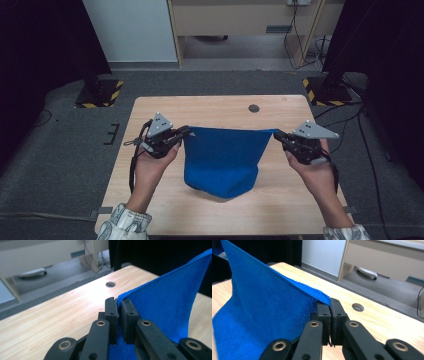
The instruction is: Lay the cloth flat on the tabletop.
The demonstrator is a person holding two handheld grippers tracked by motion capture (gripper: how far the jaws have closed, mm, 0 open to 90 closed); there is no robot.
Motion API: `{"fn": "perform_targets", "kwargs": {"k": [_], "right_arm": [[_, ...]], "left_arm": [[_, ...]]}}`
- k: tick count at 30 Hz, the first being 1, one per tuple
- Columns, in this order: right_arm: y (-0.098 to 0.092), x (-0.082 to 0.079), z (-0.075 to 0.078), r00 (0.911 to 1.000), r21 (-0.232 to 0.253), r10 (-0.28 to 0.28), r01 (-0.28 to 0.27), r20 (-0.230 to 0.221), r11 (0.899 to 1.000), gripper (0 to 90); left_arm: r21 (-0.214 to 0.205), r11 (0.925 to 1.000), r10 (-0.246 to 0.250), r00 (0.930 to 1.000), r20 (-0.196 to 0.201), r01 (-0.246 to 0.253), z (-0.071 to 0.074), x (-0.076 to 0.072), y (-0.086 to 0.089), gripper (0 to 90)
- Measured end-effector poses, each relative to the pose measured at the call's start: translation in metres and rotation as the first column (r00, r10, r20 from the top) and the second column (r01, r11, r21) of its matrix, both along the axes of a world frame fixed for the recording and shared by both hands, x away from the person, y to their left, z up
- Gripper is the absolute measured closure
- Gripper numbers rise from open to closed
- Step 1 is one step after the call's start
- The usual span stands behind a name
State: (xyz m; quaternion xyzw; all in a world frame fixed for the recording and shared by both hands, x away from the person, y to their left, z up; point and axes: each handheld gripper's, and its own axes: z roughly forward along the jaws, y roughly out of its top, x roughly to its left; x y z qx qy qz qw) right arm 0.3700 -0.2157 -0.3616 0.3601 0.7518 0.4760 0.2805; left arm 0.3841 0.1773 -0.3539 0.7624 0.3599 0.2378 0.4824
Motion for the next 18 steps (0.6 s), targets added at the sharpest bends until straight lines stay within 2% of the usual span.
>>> {"fn": "perform_targets", "kwargs": {"k": [5, 12, 16, 18], "right_arm": [[0.008, 0.025, -0.016, 0.9996, -0.001, -0.02, 0.02, -0.022, 1.0, 88.2], [0.02, 0.045, -0.029, 0.9974, -0.027, -0.047, 0.046, -0.055, 0.999, 88.0], [0.029, 0.058, -0.035, 0.9953, -0.054, -0.067, 0.063, -0.07, 0.997, 87.7], [0.032, 0.068, -0.039, 0.9926, -0.068, -0.087, 0.081, -0.085, 0.994, 87.6]], "left_arm": [[0.003, 0.9995, 0.033, 0.9993, -0.019, -0.033, -0.011, 0.016, 0.002, 85.1], [0.028, 0.9973, 0.068, 0.9975, -0.022, -0.067, -0.017, 0.029, 0.007, 85.2], [0.051, 0.9953, 0.085, 0.9956, -0.04, -0.083, -0.023, 0.043, 0.009, 85.0], [0.058, 0.9945, 0.09, 0.9945, -0.054, -0.087, -0.03, 0.055, 0.009, 84.9]]}}
